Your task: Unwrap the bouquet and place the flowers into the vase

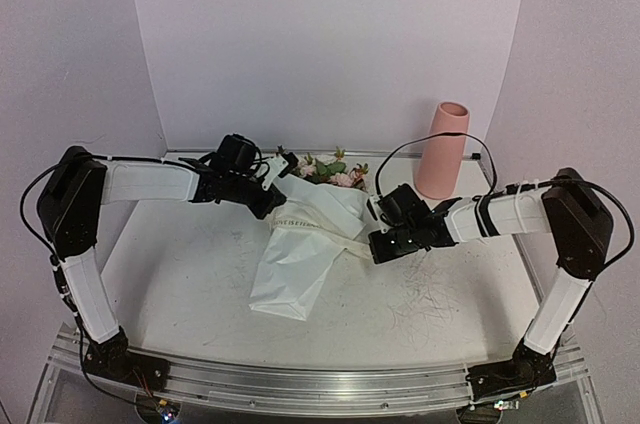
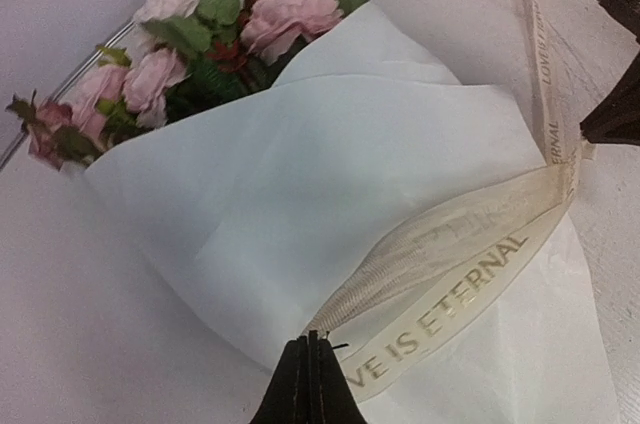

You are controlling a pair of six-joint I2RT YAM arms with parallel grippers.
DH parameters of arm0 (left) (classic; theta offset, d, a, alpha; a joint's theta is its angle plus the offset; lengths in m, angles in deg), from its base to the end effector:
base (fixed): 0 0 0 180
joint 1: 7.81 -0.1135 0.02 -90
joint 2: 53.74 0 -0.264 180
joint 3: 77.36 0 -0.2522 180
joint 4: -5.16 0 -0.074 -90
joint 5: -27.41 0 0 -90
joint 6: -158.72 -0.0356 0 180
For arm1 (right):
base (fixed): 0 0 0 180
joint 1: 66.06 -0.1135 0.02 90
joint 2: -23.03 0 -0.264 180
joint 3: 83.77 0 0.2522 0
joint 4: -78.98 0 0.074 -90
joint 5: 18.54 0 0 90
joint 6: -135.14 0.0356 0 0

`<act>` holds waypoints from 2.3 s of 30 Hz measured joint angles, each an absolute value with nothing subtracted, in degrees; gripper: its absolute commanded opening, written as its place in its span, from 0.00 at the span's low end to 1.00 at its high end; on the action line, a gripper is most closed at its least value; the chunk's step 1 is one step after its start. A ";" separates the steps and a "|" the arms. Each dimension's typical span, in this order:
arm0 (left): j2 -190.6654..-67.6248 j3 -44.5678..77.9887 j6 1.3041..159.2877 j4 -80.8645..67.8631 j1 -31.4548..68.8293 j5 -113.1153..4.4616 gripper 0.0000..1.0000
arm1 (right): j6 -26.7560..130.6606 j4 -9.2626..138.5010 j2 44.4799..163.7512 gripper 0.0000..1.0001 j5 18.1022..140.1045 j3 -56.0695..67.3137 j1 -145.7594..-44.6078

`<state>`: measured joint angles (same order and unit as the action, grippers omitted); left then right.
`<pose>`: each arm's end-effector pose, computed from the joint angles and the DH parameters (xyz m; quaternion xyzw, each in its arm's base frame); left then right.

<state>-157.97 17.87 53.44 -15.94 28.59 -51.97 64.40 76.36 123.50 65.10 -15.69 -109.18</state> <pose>0.3225 -0.2459 0.2145 0.4291 0.7972 -0.1589 0.3939 0.2732 0.2504 0.1753 -0.1580 0.8718 0.1966 0.4198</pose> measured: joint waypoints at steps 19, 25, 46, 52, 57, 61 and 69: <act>-151.31 29.01 65.60 -12.81 25.93 -50.51 0.69 | 60.04 75.20 118.38 0.44 71.09 -15.00 -107.59; -150.28 25.46 60.86 -12.44 25.99 -46.21 0.72 | 55.36 74.78 119.20 0.45 74.49 -7.78 -110.02; -162.79 13.65 43.19 -17.40 29.84 -45.16 0.67 | 49.78 72.15 133.35 0.30 73.47 3.35 -114.26; -164.70 11.17 41.61 -19.26 30.34 -46.54 0.66 | 49.40 71.73 133.86 0.02 72.78 3.37 -114.37; -166.41 9.35 41.22 -20.22 30.51 -46.90 0.66 | 49.59 71.61 133.86 0.00 72.22 3.37 -114.37; -167.47 8.23 40.43 -22.37 30.51 -46.80 0.66 | 49.63 71.75 133.86 0.00 72.14 3.36 -114.37; -169.43 5.68 40.16 -25.64 30.51 -47.41 0.03 | 49.97 72.56 133.86 0.00 72.11 3.33 -114.37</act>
<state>-169.43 5.68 40.16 -25.64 30.51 -47.41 49.97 72.56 133.86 72.11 3.33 -114.37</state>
